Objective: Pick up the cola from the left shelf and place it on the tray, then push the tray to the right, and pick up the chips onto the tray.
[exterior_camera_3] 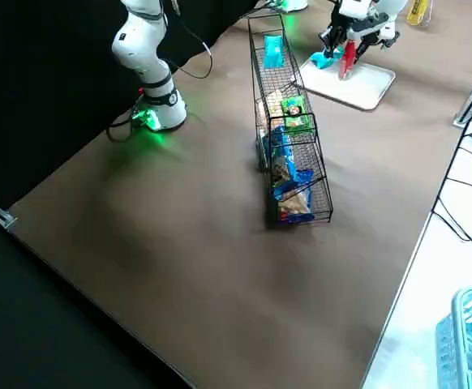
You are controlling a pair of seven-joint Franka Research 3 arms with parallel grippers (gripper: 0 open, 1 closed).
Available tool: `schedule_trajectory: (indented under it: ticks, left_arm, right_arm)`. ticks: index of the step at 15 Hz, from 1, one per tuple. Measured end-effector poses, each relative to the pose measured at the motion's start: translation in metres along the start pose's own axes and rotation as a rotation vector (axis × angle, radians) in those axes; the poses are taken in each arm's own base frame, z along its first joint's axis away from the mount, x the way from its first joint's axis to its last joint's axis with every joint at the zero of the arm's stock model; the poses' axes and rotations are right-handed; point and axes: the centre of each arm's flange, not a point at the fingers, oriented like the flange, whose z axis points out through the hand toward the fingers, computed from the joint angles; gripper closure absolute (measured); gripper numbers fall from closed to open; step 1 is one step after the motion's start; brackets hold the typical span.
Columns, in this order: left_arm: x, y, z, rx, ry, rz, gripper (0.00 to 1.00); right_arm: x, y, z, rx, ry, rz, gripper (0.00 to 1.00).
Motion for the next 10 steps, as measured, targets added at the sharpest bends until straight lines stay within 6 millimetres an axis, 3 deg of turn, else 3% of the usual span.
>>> schedule_trajectory:
  ticks: [4, 10]
  left_arm:
    - [-0.008, 0.022, -0.002, -0.031, 0.012, 0.003, 0.95]
    - [-0.011, 0.035, 0.006, -0.044, 0.026, 0.013, 0.95]
  right_arm:
    - [0.010, -0.012, 0.032, -0.025, -0.025, 0.089, 0.99]
    - [0.017, -0.036, 0.091, -0.063, -0.062, 0.171, 0.99]
